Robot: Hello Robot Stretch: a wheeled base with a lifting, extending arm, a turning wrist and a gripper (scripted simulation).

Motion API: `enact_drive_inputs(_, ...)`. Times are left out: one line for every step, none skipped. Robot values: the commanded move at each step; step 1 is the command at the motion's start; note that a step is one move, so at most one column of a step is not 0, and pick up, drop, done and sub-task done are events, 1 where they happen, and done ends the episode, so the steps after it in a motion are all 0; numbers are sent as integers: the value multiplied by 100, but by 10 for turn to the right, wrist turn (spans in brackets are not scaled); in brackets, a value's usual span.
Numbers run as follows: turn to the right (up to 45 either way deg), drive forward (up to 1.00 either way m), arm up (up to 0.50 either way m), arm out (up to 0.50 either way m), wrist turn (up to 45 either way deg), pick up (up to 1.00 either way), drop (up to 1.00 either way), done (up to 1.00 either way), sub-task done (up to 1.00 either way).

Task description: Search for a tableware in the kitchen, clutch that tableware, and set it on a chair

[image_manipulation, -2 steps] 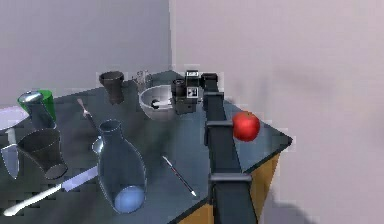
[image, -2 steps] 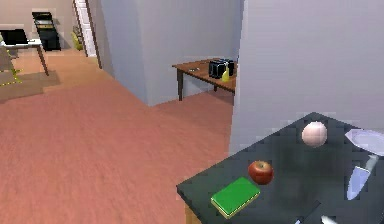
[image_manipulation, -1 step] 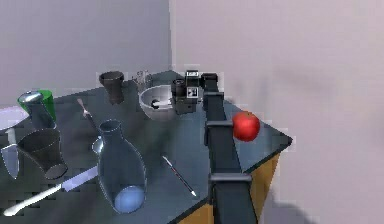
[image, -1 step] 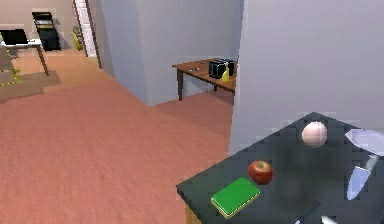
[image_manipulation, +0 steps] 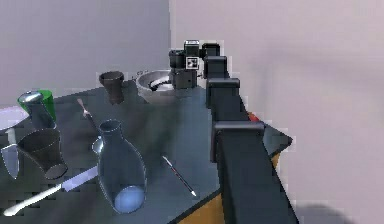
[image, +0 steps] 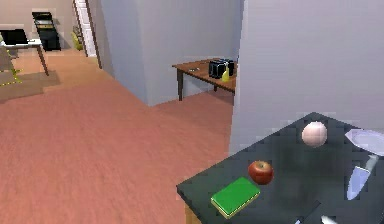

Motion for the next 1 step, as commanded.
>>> enact_drive_inputs(0,0,0,0,-450,0,0,0,0)
